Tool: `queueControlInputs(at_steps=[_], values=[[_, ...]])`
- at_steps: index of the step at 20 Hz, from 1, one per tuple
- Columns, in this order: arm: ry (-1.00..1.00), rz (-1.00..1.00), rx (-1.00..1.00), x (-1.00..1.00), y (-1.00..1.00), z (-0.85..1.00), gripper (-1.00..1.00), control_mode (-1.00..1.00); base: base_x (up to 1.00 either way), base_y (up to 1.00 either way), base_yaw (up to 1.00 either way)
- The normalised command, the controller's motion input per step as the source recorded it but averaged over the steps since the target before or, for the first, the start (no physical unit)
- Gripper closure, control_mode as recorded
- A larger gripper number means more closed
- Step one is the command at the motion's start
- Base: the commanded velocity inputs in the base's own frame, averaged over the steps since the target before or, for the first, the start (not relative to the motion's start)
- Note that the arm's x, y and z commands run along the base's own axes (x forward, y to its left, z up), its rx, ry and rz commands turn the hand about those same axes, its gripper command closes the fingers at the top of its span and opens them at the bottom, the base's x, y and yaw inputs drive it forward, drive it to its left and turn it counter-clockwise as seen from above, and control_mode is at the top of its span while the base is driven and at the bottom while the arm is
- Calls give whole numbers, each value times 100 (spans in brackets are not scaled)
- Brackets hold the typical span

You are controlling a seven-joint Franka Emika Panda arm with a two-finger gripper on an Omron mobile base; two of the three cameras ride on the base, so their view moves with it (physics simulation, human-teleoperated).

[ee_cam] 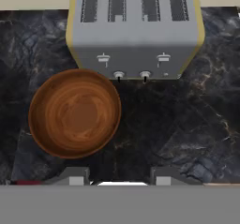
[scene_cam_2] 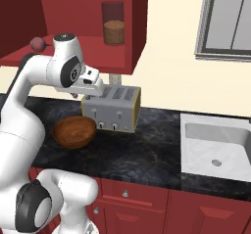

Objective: Pick the onion from the cabinet and place it in the bowl. Then pick the bowl and place it in the sink. Then turn on the sink facuet.

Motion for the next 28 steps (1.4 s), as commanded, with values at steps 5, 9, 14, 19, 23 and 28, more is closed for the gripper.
queueControlInputs(at_steps=[5, 9, 14, 19, 23, 28], values=[[-12, 0, -2, -16, 3, 0, -100, -100, 0, 0, 0], [-22, 0, -16, -15, 76, 15, -100, -100, 0, 0, 0], [-21, 1, -6, -1, 92, 39, -100, -100, 0, 0, 0], [-17, 13, 0, 0, 69, 49, -100, -100, 0, 0, 0], [-10, 19, 0, 4, 52, 54, -100, -100, 0, 0, 0], [-14, 28, 2, 11, 16, 39, -100, -100, 0, 0, 0]])
